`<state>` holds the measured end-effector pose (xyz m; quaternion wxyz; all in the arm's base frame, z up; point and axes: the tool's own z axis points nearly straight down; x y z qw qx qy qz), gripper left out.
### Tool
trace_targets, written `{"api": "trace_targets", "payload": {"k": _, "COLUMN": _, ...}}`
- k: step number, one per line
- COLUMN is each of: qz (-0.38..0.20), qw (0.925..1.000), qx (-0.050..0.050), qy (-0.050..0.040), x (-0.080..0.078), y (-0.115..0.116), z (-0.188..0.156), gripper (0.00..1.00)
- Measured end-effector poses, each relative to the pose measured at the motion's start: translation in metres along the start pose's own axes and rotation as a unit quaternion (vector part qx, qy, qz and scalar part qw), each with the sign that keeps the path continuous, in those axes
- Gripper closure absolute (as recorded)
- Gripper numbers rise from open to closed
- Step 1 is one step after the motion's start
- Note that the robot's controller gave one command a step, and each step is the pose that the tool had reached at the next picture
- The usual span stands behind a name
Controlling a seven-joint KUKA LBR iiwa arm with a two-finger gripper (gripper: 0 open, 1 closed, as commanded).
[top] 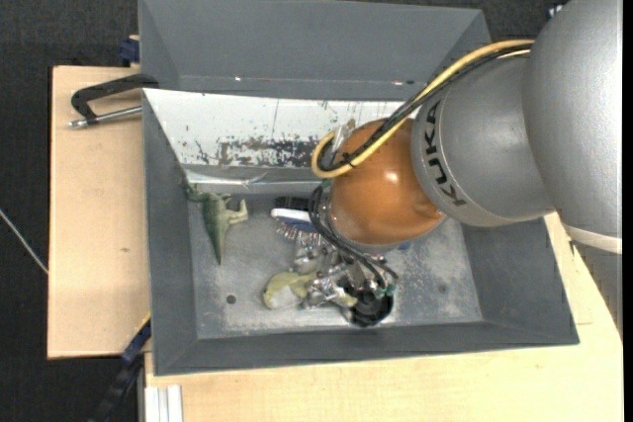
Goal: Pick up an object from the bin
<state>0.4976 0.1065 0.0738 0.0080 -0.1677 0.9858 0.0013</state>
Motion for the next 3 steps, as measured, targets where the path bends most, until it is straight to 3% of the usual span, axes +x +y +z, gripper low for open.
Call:
{"api": "trace_targets", "payload": {"k": 2, "qz": 0.001, "qw": 1.0000, "qx": 0.000, "qy": 0.0043, "x": -0.004, "y": 0.001, "z": -0.031, "gripper": 1.00}}
{"api": "trace_targets", "payload": {"k": 3, "qz": 0.002, "qw": 1.0000, "qx": 0.000, "qy": 0.0008, "x": -0.009, "y": 0.001, "z": -0.126, "gripper": 1.00}}
